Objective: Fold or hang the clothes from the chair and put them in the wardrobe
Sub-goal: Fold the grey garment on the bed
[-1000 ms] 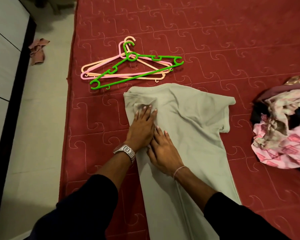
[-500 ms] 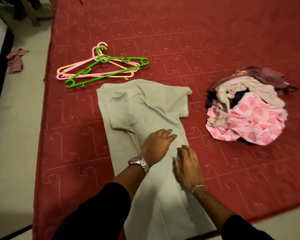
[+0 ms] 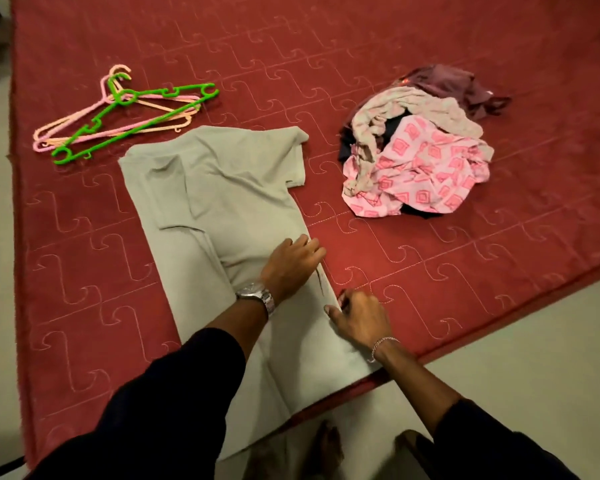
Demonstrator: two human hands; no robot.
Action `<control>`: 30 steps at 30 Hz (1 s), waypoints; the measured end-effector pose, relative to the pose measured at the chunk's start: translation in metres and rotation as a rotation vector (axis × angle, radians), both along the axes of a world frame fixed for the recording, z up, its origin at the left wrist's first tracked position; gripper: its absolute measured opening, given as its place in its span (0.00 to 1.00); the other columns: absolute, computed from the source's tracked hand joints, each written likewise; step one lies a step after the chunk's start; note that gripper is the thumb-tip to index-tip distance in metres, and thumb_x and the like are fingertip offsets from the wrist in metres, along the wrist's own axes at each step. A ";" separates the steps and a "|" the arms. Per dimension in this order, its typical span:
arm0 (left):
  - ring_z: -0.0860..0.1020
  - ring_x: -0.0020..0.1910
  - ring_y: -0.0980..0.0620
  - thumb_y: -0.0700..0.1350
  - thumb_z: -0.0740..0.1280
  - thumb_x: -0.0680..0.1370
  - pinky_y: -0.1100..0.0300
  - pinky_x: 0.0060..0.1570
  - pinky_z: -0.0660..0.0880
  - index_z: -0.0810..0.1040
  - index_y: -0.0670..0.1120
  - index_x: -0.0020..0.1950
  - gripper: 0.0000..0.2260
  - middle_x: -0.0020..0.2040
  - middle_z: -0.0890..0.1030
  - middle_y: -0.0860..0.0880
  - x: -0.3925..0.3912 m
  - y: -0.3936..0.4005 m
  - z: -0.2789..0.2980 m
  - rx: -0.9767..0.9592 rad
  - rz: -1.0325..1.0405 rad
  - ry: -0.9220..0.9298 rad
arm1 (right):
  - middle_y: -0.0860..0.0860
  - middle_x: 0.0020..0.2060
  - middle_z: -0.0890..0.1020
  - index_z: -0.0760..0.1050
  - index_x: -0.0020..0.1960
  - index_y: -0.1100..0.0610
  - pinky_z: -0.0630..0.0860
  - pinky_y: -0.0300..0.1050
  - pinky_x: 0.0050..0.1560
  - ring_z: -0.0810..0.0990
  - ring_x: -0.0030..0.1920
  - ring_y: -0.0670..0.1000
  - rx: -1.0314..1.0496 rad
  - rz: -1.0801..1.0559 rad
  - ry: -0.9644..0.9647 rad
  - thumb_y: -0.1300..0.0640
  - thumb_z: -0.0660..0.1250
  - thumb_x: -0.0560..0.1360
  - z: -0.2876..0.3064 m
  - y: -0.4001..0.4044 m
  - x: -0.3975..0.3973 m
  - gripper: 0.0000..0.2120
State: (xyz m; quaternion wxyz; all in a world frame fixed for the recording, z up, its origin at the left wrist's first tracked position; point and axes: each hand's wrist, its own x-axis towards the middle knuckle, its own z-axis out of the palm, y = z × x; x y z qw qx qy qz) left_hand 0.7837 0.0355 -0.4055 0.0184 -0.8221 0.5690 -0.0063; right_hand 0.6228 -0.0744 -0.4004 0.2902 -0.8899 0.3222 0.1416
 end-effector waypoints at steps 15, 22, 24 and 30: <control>0.77 0.42 0.45 0.36 0.68 0.74 0.51 0.36 0.74 0.75 0.45 0.50 0.07 0.45 0.76 0.46 0.040 0.021 0.041 0.033 -0.047 -0.099 | 0.44 0.33 0.73 0.74 0.45 0.50 0.59 0.40 0.26 0.68 0.24 0.46 -0.430 0.209 -0.310 0.52 0.77 0.71 0.031 0.047 -0.051 0.12; 0.77 0.40 0.44 0.34 0.63 0.71 0.52 0.35 0.74 0.77 0.44 0.45 0.08 0.44 0.77 0.44 0.046 0.084 0.047 0.112 -0.038 -0.181 | 0.45 0.32 0.74 0.77 0.51 0.51 0.41 0.38 0.26 0.72 0.21 0.48 -0.443 0.542 -0.152 0.60 0.82 0.56 0.037 0.092 -0.046 0.26; 0.77 0.42 0.43 0.34 0.64 0.71 0.51 0.37 0.74 0.79 0.43 0.45 0.07 0.45 0.78 0.44 0.043 0.103 0.040 0.163 0.007 -0.172 | 0.47 0.33 0.73 0.75 0.56 0.52 0.50 0.38 0.20 0.71 0.22 0.49 -0.401 0.614 -0.130 0.61 0.82 0.56 0.033 0.105 -0.044 0.31; 0.77 0.44 0.44 0.35 0.64 0.74 0.52 0.37 0.74 0.80 0.43 0.49 0.08 0.49 0.78 0.44 0.030 0.134 0.022 0.241 0.169 -0.115 | 0.53 0.40 0.79 0.76 0.68 0.58 0.57 0.44 0.24 0.77 0.25 0.53 -0.400 0.781 0.011 0.59 0.82 0.55 0.014 0.129 -0.050 0.42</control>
